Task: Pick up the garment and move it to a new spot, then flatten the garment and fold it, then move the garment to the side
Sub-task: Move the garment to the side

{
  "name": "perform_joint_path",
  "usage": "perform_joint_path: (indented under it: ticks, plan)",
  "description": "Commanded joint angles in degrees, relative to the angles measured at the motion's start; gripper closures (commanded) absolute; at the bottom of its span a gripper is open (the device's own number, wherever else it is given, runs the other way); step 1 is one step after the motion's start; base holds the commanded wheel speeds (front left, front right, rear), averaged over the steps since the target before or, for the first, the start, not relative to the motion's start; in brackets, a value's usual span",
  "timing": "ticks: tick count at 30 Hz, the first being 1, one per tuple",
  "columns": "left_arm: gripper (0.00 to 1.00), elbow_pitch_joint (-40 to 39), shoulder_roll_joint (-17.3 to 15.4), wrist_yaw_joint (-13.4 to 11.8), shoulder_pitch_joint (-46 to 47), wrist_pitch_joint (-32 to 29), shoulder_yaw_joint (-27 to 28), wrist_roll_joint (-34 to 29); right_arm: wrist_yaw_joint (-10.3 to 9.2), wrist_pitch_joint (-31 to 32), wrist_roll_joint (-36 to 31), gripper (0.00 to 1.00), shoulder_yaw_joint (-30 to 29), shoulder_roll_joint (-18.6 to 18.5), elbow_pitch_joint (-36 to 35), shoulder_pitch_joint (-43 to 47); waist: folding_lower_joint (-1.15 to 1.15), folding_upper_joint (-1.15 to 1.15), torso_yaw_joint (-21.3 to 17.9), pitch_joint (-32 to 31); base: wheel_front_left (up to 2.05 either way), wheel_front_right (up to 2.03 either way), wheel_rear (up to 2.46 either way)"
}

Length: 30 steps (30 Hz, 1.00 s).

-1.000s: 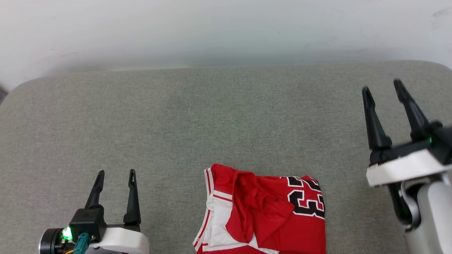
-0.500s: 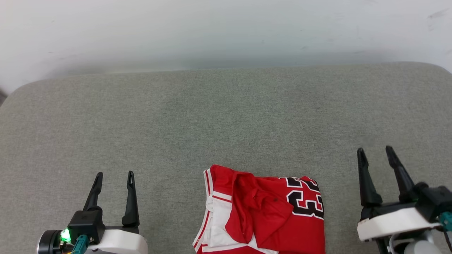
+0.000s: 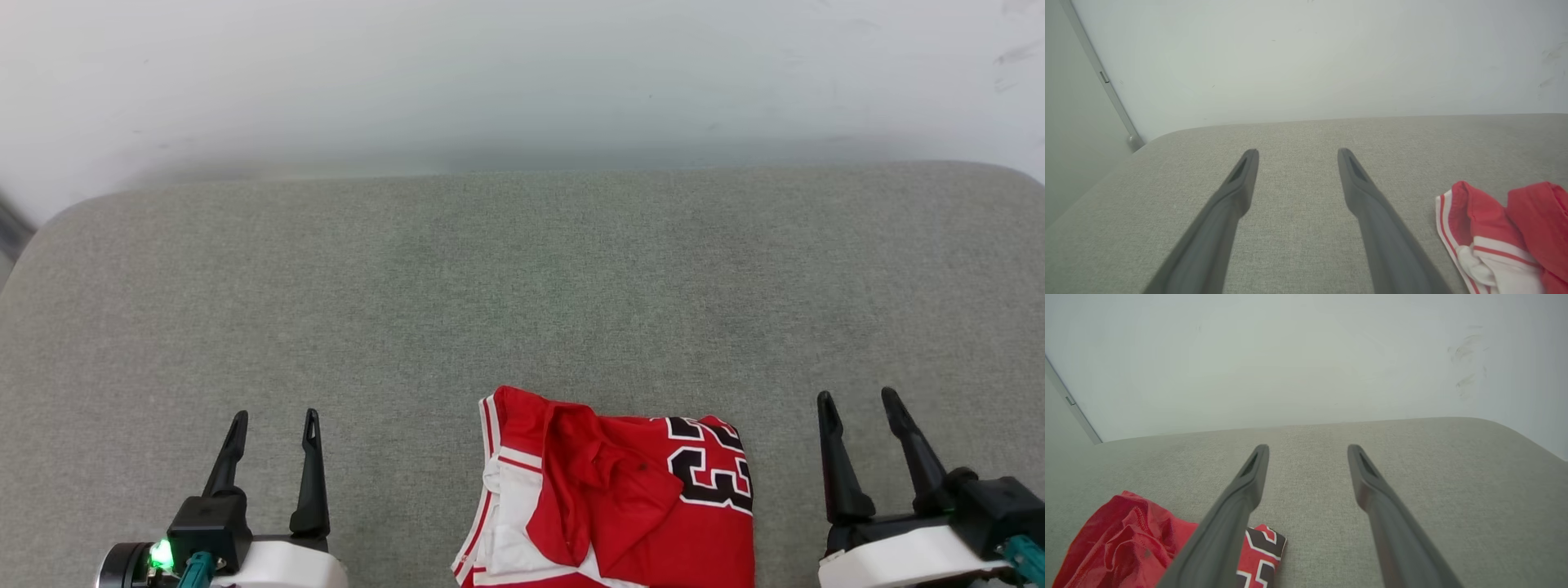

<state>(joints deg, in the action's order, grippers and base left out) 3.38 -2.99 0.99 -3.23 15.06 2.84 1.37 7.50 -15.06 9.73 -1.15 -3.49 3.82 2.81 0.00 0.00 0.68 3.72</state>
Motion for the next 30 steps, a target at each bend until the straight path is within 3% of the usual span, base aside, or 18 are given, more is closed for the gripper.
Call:
perform_joint_path:
  ticks: [1, 6, 13, 16, 22, 27, 30]
  plan:
    - [0.00, 0.0, 0.0, -0.1, -0.6, 0.1, 0.2, 0.2, -0.02, -0.1, -0.3, 0.00, -0.2, 0.3, -0.5, -0.3, 0.00, 0.00, 0.0, -0.1, 0.00, 0.00, 0.00]
    - [0.00, 0.2, 0.1, -0.1, -0.7, 0.1, 0.0, 0.3, -0.02, 0.1, -0.1, 0.00, -1.8, -1.9, -2.2, -5.2, 0.00, 0.00, 0.3, -0.6, 0.00, 0.00, 0.00]
    - [0.00, 0.4, 0.1, 0.0, -0.5, 0.1, -0.4, 0.7, -0.02, 7.6, 4.2, 0.00, -0.7, -10.1, -7.4, -17.1, 0.00, 0.00, 0.7, -0.1, 0.00, 0.00, 0.00]
    - [0.00, 0.5, 0.1, 0.1, 0.0, 0.1, -0.5, 0.8, -0.02, 17.3, 8.6, 0.00, 2.1, -14.5, -8.3, -21.2, 0.00, 0.00, 1.0, 0.4, 0.00, 0.00, 0.00]
    - [0.00, 0.3, 0.1, 0.3, 1.2, 0.1, -0.3, 1.0, -0.02, 43.2, 22.5, 0.00, 7.7, -22.8, -7.2, -25.1, 0.00, 0.00, 1.4, 2.1, 0.00, 0.00, 0.00]
    - [0.00, 0.2, 0.1, 0.6, 2.4, 0.1, -0.6, 1.1, -0.02, 62.1, 36.0, 0.00, 9.1, -26.7, -5.9, -22.3, 0.00, 0.00, 2.1, 4.1, 0.00, 0.00, 0.00]
    - [0.00, 0.2, 0.1, 0.8, 3.4, 0.1, -0.9, 1.1, -0.02, 67.4, 40.6, 0.00, 8.6, -26.9, -4.7, -19.5, 0.00, 0.00, 2.9, 5.5, 0.00, 0.00, 0.00]
